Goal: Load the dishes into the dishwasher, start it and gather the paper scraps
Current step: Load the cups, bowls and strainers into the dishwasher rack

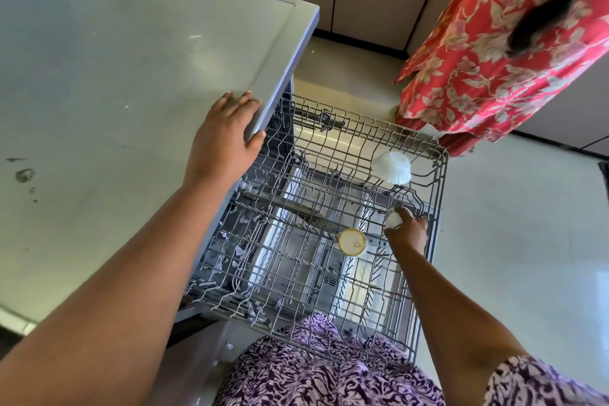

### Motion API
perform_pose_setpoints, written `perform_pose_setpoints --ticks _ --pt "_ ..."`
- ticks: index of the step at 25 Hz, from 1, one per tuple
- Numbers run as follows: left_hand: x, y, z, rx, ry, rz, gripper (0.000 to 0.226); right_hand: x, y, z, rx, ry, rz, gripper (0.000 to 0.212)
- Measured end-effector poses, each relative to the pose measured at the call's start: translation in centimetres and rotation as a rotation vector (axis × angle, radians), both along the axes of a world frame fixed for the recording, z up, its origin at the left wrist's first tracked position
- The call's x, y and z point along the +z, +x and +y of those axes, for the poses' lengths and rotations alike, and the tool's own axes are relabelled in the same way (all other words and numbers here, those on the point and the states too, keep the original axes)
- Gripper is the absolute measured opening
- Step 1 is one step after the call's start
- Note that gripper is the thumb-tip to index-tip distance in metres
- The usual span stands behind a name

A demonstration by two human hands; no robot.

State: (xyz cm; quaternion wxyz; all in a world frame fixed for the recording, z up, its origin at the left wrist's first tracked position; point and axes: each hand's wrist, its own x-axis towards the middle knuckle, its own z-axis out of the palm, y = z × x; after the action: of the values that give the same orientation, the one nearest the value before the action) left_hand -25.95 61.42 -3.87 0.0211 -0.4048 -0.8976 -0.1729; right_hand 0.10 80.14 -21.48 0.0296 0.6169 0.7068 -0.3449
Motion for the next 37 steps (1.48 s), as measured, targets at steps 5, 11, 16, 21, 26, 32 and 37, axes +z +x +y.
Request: perform_pose_setpoints --ticks 5,11,16,21,26,32,37 --pt "0.3 0.1 0.0 -0.005 -0.006 -0.007 0.049 2.3 -1.9 -3.4 0.195 0.189 0.084 0.061" --pt "0.4 0.2 0.0 -0.003 -0.011 -0.014 0.049 2.3 -7.0 -7.6 0.689 -0.036 0.042 0.070" --pt "0.2 0.1 0.0 0.003 -0.012 -0.024 0.050 0.0 -8.7 -8.9 0.872 -0.008 -0.153 0.065" --pt "0.1 0.0 0.0 0.003 -0.003 -0.020 0.050 -1.2 -9.4 -8.9 0.904 -0.040 -0.204 0.068" --pt "-0.1 -0.1 0.0 -0.006 0.006 -0.013 0.050 -1.5 -9.1 -9.2 0.948 -0.127 -0.271 0.077" --pt "-0.1 0.0 0.0 -0.005 0.010 -0.011 0.050 -0.8 -8.6 -9.3 0.913 -0.174 -0.256 0.085" --pt "0.3 0.2 0.1 -0.005 -0.005 -0.015 0.051 1.3 -6.8 -9.8 0.749 -0.081 -0.175 0.081"
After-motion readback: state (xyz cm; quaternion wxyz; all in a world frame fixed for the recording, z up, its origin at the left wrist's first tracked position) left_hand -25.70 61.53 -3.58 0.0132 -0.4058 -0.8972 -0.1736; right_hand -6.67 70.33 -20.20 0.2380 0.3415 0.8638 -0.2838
